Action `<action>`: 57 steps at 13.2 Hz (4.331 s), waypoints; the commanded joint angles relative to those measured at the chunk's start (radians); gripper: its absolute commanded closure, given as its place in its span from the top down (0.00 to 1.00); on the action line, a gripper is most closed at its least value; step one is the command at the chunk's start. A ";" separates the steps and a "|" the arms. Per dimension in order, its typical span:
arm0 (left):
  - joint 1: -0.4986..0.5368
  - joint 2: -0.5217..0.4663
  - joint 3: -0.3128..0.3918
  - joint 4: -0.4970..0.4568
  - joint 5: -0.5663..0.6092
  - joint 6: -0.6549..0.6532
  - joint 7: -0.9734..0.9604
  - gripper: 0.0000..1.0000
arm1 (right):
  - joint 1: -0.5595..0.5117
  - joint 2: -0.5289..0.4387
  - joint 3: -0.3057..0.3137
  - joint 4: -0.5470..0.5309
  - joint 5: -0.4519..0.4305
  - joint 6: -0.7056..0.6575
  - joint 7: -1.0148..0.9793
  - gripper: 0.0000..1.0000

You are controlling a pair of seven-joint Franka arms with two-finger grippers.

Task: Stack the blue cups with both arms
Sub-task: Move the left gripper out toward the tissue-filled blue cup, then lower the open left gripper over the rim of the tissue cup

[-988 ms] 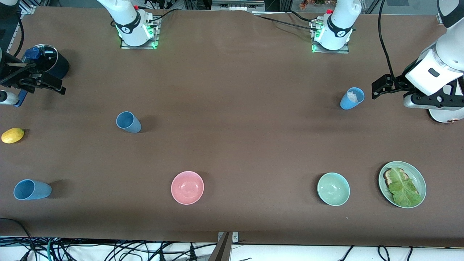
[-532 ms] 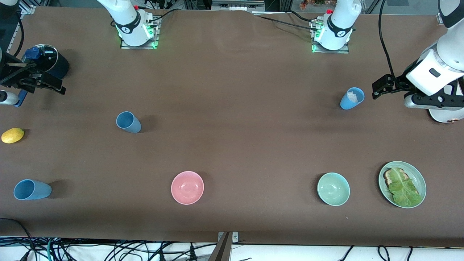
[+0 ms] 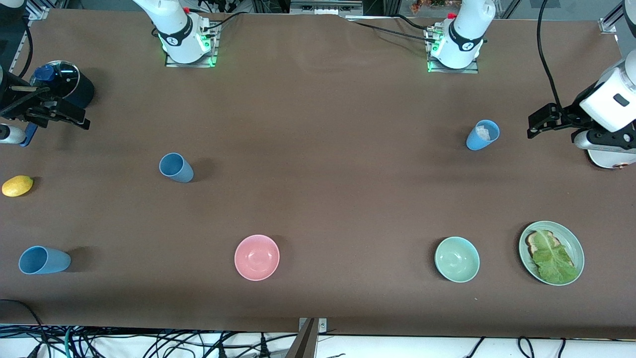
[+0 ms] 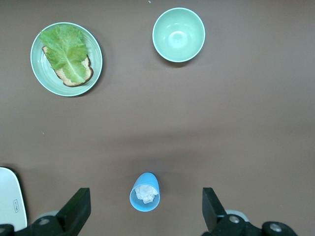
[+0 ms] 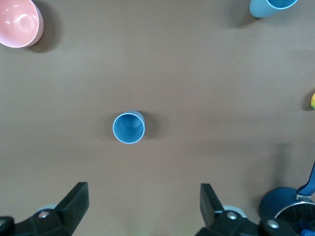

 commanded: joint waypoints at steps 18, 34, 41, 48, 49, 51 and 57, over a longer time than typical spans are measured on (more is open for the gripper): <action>0.056 -0.339 0.049 -0.460 0.067 0.240 0.258 1.00 | -0.003 -0.011 0.003 -0.004 0.006 0.004 0.002 1.00; 0.039 -0.455 0.078 -0.638 0.127 0.338 0.295 1.00 | -0.003 -0.008 -0.001 -0.004 0.005 0.018 0.002 1.00; 0.040 -0.501 0.093 -0.783 0.126 0.428 0.278 1.00 | -0.003 -0.009 -0.001 -0.004 0.005 0.018 0.002 1.00; 0.019 -0.534 0.182 -0.908 0.122 0.495 0.102 1.00 | -0.003 -0.008 -0.001 -0.004 0.005 0.018 0.000 1.00; 0.019 -0.538 0.184 -0.929 0.122 0.516 0.080 1.00 | -0.003 -0.009 -0.001 -0.004 0.005 0.016 0.000 1.00; 0.019 -0.541 0.199 -0.980 0.122 0.581 0.074 0.99 | -0.003 -0.008 -0.001 -0.004 0.005 0.016 0.000 1.00; 0.017 -0.494 0.248 -1.031 0.122 0.674 0.074 0.99 | -0.003 -0.008 -0.001 -0.004 0.005 0.016 0.000 1.00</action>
